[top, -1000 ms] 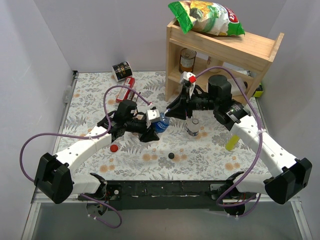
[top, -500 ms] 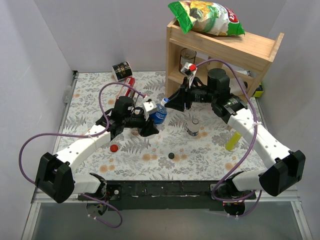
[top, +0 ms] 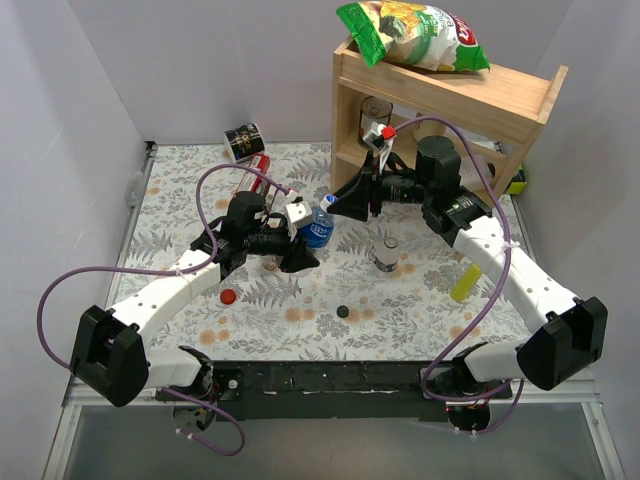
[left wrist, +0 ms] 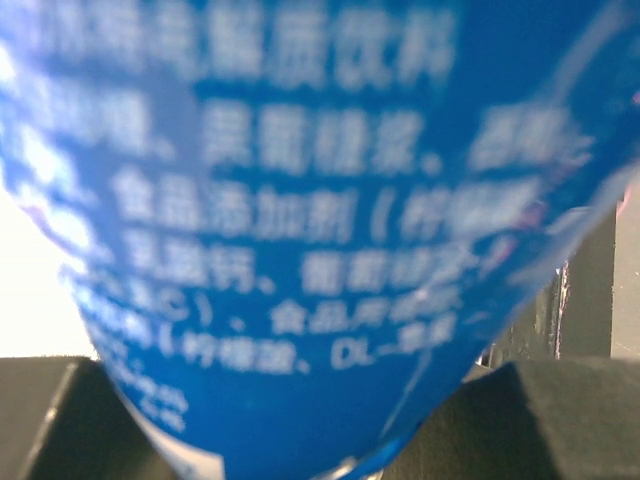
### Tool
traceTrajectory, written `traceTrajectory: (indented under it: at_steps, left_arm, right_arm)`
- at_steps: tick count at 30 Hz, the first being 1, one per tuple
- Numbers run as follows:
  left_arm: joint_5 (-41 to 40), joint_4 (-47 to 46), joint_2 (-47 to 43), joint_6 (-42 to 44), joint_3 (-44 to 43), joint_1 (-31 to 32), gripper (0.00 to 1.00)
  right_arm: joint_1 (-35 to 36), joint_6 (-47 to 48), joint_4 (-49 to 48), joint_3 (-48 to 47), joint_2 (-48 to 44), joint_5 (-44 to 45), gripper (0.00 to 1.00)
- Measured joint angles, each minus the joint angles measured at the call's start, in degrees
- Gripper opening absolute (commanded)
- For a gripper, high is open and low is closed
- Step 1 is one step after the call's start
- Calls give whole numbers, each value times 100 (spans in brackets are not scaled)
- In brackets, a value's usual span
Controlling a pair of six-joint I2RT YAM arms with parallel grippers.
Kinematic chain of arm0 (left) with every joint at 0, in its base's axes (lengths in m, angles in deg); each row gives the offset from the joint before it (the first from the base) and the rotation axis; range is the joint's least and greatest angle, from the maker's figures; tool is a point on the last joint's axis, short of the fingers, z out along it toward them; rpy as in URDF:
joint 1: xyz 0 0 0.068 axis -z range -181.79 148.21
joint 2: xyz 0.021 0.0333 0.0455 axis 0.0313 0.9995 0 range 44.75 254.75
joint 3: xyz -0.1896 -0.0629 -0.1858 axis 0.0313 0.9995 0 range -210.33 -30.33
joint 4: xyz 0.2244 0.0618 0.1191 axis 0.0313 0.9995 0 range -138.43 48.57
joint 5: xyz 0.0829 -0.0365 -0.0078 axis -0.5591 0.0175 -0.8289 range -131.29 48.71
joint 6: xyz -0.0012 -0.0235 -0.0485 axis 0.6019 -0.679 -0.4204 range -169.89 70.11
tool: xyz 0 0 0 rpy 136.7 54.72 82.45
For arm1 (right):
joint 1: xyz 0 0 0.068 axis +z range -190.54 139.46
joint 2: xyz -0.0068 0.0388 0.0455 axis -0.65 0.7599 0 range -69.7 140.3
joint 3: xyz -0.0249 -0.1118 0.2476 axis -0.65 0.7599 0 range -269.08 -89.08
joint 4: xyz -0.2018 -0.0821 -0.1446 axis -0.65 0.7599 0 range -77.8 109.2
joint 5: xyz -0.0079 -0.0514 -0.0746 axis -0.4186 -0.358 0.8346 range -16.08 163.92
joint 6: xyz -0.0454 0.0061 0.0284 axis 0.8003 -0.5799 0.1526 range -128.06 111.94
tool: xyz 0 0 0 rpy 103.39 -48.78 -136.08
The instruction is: Screw on the bottle caps
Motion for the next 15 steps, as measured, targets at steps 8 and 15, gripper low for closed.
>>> traceTrajectory:
  at_steps: [8,15]
  left_arm:
    - [57,11,59,-46,0,-17,31]
    - [-470,-96,59,-192,-9,9,98]
  right_arm:
    - [-15,-133,-490,160,125,-289,10]
    - [-37,299,-136,-63,221,-59,1]
